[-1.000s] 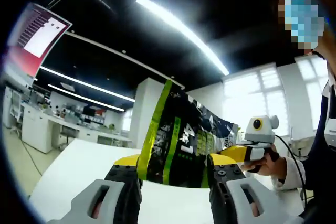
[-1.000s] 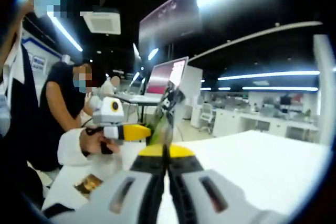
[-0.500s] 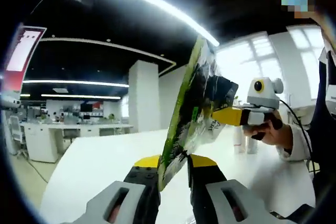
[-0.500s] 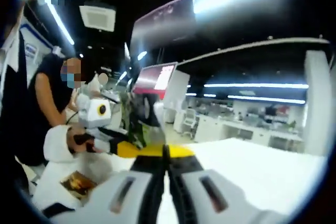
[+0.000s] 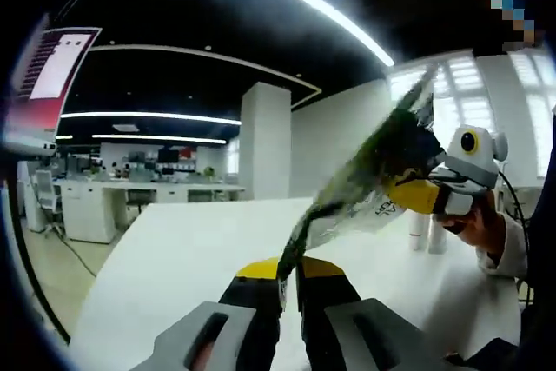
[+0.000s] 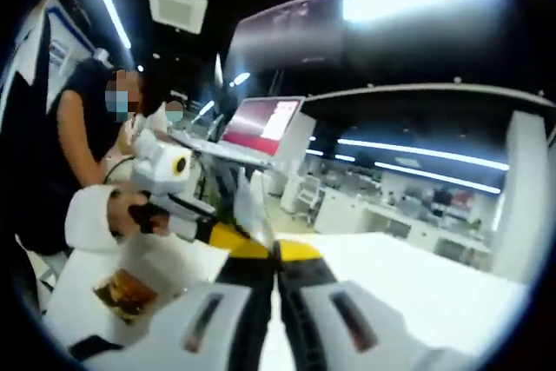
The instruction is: Arrange the skincare products in the storage area until every visible bottle or jar stands upright without overlapping.
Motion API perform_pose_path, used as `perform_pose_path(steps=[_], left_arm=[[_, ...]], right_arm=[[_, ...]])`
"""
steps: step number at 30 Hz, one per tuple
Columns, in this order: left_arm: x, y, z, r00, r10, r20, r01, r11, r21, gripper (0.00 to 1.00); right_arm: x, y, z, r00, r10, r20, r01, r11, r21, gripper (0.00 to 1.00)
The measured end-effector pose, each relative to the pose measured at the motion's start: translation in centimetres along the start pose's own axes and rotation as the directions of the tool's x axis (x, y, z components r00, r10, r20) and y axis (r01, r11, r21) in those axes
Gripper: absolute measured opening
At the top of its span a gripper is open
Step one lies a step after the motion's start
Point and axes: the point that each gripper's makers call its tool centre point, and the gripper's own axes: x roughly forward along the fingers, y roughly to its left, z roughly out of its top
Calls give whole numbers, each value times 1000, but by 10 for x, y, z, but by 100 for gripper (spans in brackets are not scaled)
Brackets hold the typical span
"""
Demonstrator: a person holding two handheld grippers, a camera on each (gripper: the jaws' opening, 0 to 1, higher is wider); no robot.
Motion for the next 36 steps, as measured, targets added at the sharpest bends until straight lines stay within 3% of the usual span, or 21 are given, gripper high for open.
perform_pose_path(steps=[9,15,20,24,36], left_arm=[[0,-3,-11,997,28,-78,-27,999,20,0],[1,-11,-13,996,17,-93,-12,998,56,0],[3,-13,-18,992,39,-123,-19,986,163,0],[5,-12,-21,989,60,-139,-31,980,198,0],[3,2,-20,982,127,-136,-100,976,194,0]], right_arm=[[2,6,-3,1000,19,-20,-18,999,32,0],[-1,-5,-5,1000,-10,-10,12,991,136,0],[-1,-11,-10,999,-40,-29,44,986,163,0],[-1,-13,-14,998,-53,-46,60,984,167,0],[4,3,-15,999,-7,-54,16,985,173,0]])
